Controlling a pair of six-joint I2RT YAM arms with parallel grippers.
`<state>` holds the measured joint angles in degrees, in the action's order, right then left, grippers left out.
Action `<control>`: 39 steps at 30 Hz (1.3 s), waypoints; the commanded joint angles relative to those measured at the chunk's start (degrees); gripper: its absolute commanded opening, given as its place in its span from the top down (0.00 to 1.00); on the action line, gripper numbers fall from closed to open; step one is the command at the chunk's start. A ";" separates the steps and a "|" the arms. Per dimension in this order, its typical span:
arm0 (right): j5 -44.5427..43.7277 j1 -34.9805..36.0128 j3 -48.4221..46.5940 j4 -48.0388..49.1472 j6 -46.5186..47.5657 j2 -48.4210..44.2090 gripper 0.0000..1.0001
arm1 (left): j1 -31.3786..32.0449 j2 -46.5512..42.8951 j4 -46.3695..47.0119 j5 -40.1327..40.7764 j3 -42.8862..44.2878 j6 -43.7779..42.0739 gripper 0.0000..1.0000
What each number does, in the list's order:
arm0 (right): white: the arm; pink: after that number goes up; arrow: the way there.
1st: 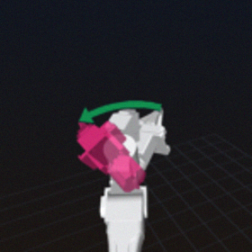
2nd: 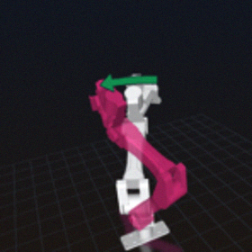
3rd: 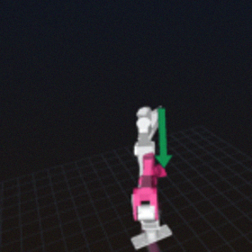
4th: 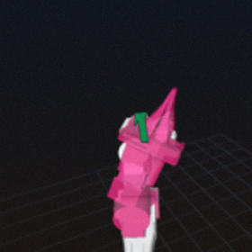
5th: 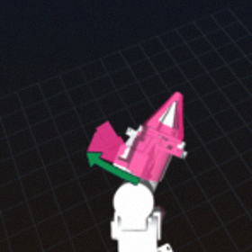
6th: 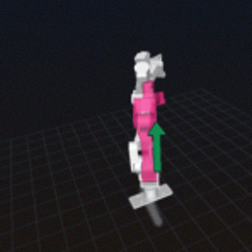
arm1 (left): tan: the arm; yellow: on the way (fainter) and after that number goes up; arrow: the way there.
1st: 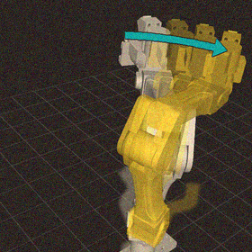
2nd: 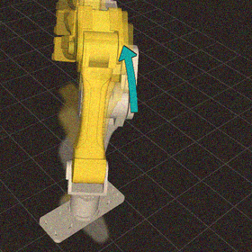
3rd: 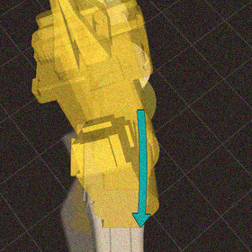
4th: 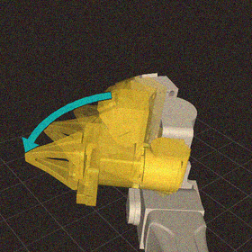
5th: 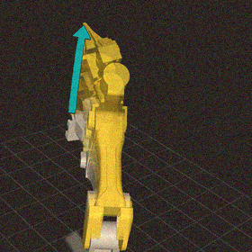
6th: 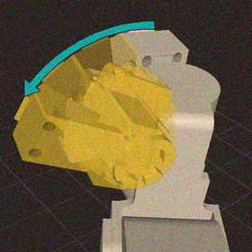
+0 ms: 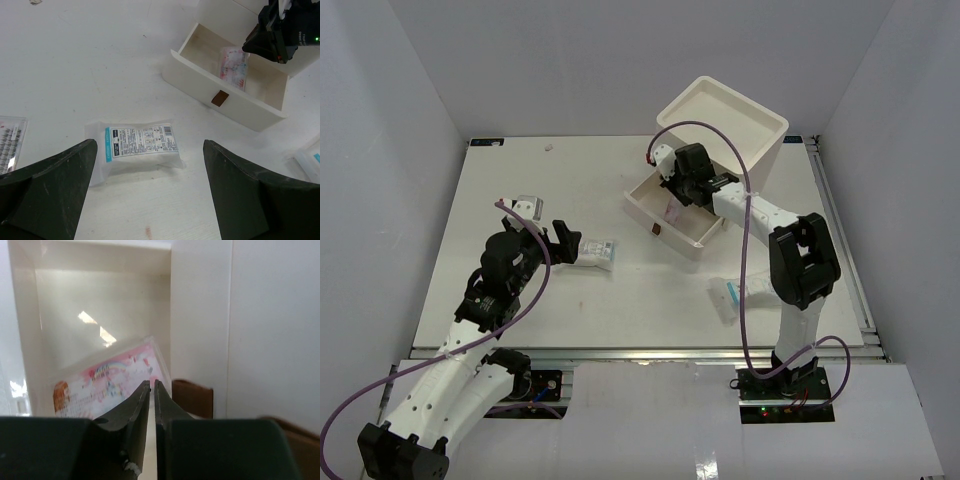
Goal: Organize the makeup
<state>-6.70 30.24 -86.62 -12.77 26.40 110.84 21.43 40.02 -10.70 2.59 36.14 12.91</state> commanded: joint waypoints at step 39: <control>-0.98 1.67 -17.10 -11.04 4.87 11.20 0.81 | -0.25 0.25 0.27 0.93 -0.25 -0.41 0.02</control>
<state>-8.78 31.77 -99.50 -22.13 32.16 121.16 21.43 40.07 -10.72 2.59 36.13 12.91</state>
